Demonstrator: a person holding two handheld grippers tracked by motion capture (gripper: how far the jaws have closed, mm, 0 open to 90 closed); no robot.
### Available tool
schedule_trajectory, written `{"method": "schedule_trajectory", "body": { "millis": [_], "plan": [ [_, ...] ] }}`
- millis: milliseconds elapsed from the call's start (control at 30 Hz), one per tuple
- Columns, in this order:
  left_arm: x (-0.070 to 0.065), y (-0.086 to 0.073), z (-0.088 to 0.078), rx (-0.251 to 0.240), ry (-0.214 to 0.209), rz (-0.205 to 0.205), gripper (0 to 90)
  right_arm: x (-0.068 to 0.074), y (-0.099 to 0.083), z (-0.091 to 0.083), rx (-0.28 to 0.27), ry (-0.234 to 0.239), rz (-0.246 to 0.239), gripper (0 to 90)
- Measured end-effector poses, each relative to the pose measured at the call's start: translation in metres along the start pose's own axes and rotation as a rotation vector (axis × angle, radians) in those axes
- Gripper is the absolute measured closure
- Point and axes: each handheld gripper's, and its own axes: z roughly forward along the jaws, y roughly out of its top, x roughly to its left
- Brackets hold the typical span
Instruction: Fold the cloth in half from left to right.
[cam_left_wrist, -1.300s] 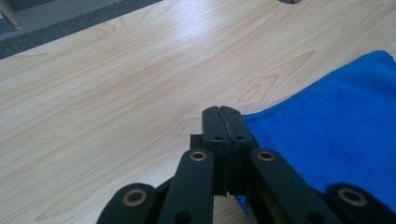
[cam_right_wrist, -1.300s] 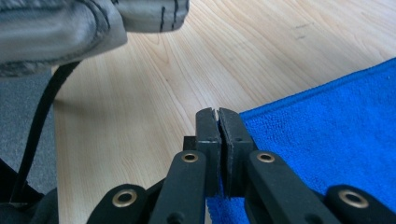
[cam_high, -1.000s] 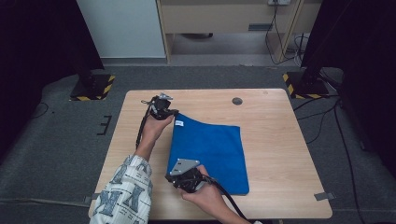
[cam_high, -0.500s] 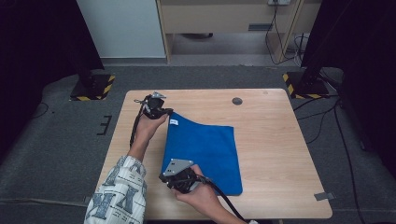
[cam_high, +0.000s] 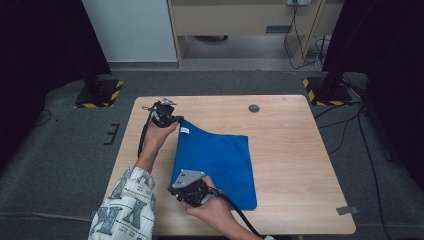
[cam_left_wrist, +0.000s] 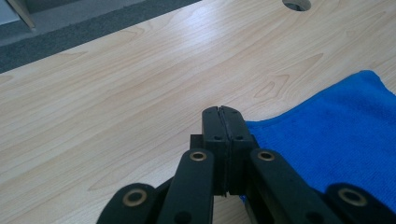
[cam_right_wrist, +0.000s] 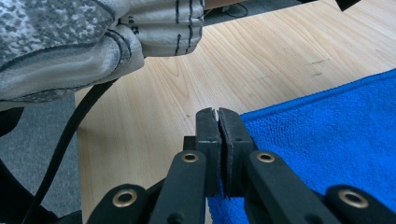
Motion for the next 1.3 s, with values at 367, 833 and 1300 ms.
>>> {"method": "schedule_trajectory", "body": {
  "millis": [367, 833, 1300],
  "plan": [
    [0.009, 0.002, -0.015, -0.011, 0.010, -0.008, 89.7, 0.006, 0.012, 0.004, -0.018, -0.012, -0.006, 88.2],
    [0.021, -0.001, -0.030, -0.019, 0.026, -0.014, 89.8, 0.015, 0.025, 0.014, -0.041, 0.002, -0.006, 88.2],
    [0.039, -0.007, -0.053, -0.027, 0.043, -0.031, 89.8, 0.027, 0.043, 0.030, -0.085, 0.030, 0.003, 88.2]
  ]
}}
